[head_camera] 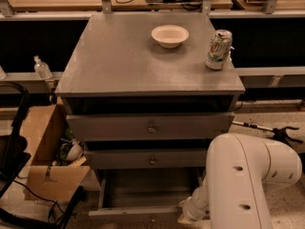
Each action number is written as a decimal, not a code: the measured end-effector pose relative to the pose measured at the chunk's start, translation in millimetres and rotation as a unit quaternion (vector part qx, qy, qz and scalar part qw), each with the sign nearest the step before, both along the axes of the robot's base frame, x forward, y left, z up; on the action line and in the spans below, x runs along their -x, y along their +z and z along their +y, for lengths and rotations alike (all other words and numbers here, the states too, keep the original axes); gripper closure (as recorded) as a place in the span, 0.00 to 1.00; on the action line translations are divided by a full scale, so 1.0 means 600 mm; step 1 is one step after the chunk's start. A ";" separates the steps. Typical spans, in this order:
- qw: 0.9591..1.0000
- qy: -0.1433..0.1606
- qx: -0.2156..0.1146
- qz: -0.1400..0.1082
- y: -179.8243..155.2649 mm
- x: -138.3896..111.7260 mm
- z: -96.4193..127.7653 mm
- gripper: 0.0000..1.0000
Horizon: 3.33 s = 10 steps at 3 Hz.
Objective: Open bottom drawer
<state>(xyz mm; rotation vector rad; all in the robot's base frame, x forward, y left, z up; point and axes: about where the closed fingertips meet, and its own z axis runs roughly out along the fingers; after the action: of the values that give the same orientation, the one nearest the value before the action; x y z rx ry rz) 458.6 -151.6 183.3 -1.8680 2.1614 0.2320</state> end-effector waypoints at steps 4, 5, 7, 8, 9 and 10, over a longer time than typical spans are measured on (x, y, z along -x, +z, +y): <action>1.000 0.000 0.001 0.011 -0.006 0.011 0.005 0.33; 0.999 -0.008 0.008 0.042 -0.013 0.040 0.008 0.64; 0.998 -0.015 0.007 0.063 -0.016 0.065 0.009 1.00; 0.998 -0.015 0.007 0.063 -0.015 0.065 0.009 1.00; 0.998 -0.015 0.007 0.063 -0.015 0.065 0.009 1.00; 0.998 -0.015 0.007 0.063 -0.013 0.065 0.009 1.00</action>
Offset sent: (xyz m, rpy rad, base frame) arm -0.0010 0.0007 -0.0008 0.0007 0.0021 0.0008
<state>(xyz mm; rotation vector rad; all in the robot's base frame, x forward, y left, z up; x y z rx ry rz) 419.7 -145.9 175.8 -1.8749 2.2772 0.3386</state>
